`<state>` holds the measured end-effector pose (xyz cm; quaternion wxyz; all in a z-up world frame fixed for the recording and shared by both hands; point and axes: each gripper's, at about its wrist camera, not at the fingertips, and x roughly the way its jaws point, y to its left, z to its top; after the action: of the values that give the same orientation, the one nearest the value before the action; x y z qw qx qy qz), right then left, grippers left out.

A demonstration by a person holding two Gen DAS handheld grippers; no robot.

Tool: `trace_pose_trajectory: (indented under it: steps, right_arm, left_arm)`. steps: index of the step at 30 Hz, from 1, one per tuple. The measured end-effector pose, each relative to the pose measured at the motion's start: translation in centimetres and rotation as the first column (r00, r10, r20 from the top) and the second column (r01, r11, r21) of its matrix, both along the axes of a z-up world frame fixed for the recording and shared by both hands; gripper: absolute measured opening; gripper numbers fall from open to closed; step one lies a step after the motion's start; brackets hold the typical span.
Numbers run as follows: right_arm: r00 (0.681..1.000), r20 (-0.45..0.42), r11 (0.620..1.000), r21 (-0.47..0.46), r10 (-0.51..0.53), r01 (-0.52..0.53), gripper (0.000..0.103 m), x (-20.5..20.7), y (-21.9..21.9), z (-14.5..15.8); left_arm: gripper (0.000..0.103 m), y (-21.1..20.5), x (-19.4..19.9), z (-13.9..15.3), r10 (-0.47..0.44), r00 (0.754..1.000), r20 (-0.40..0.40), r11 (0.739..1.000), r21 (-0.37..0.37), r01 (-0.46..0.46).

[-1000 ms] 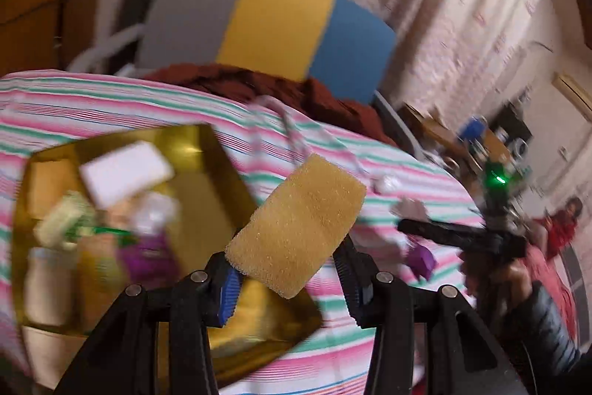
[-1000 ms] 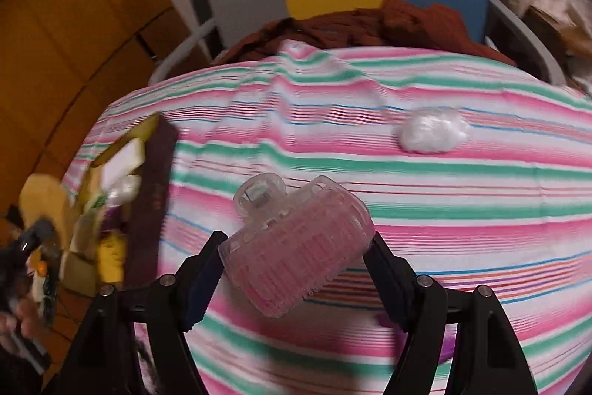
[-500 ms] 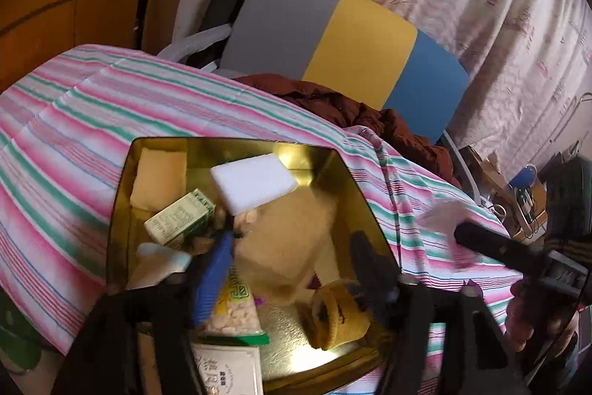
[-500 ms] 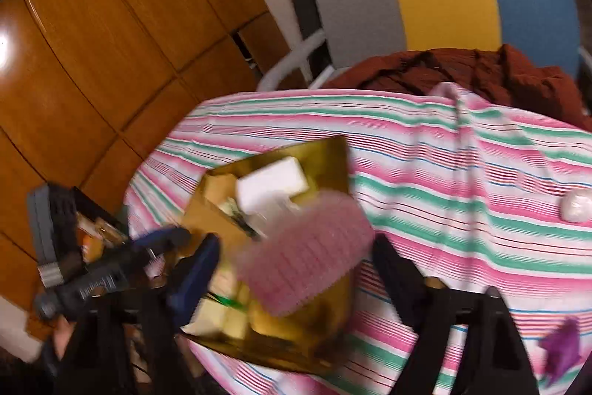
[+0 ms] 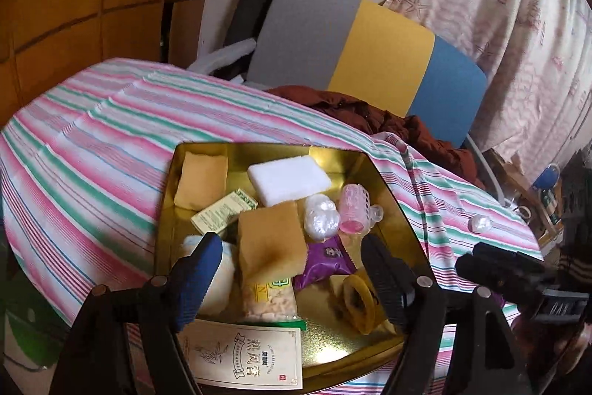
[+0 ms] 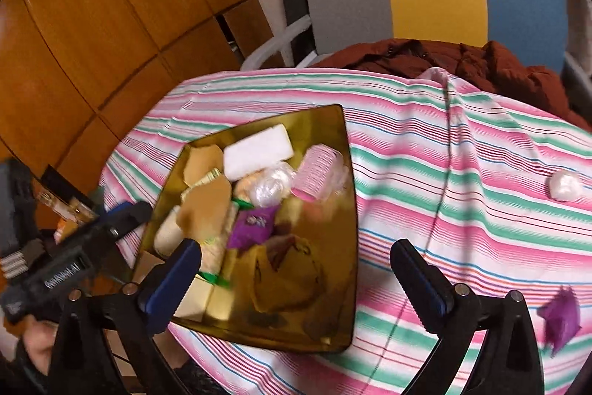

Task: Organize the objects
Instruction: 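Lower the sponge and pink roller into the gold tray and open both grippers, then move both grippers back toward the purple packet and clear plastic bag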

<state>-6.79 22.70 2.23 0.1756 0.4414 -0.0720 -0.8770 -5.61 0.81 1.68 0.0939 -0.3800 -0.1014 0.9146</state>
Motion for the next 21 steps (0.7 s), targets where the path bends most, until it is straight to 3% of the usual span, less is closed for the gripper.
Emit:
trace_pose_trajectory:
  steps: [9,21]
  right_arm:
    - [0.998,-0.047,0.988,0.145,-0.044,0.05,0.103,2.2,-0.2,0.3]
    - [0.995,-0.067,0.982,0.17,-0.072,0.083,0.103,3.4,1.8,0.4]
  left_arm:
    - [0.081,2.8,1.3,0.9,-0.045,0.998,-0.039,0.995,-0.085,0.042]
    - [0.081,5.3,2.5,1.2,-0.117,0.991,-0.063,0.98,-0.167,0.105]
